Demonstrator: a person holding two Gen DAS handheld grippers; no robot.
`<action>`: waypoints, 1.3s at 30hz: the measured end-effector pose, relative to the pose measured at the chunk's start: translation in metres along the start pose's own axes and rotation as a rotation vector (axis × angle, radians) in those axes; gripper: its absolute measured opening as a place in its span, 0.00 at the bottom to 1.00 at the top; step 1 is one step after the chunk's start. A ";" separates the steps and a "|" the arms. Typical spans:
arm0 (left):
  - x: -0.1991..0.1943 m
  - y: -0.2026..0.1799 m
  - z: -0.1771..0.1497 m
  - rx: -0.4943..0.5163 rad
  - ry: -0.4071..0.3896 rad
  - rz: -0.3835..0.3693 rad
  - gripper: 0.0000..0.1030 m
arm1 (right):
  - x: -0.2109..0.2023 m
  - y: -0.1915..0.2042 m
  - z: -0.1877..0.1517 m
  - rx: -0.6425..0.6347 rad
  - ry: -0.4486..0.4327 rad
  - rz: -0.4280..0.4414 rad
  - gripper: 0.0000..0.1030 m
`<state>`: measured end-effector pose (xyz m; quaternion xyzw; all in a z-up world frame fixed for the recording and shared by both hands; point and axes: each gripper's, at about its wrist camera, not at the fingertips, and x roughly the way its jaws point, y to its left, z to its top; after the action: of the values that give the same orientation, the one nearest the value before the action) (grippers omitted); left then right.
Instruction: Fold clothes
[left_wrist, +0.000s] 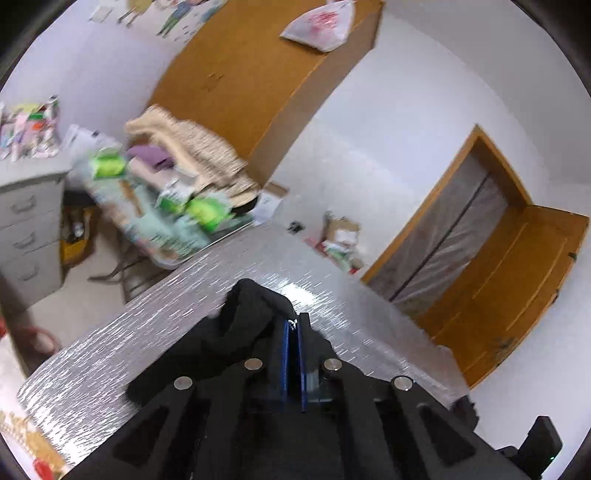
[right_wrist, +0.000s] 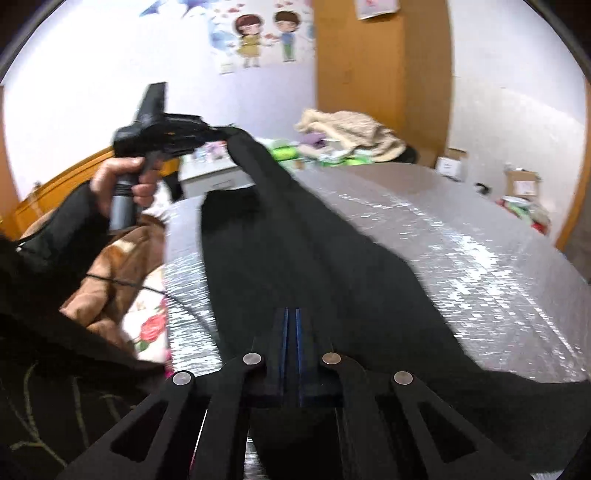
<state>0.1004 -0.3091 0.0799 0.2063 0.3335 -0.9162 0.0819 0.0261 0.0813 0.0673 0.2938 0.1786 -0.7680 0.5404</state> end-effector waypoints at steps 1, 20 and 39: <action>0.002 0.014 -0.008 -0.026 0.024 0.026 0.04 | 0.008 0.003 -0.003 0.000 0.021 0.020 0.04; 0.005 0.051 -0.043 -0.074 0.101 0.070 0.04 | 0.031 -0.066 0.018 -0.041 0.038 -0.130 0.35; 0.012 0.053 -0.044 -0.069 0.120 0.076 0.04 | 0.078 -0.164 0.017 -0.008 0.281 0.112 0.37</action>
<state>0.1189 -0.3214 0.0143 0.2704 0.3610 -0.8865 0.1035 -0.1510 0.0726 0.0232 0.4058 0.2387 -0.6871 0.5533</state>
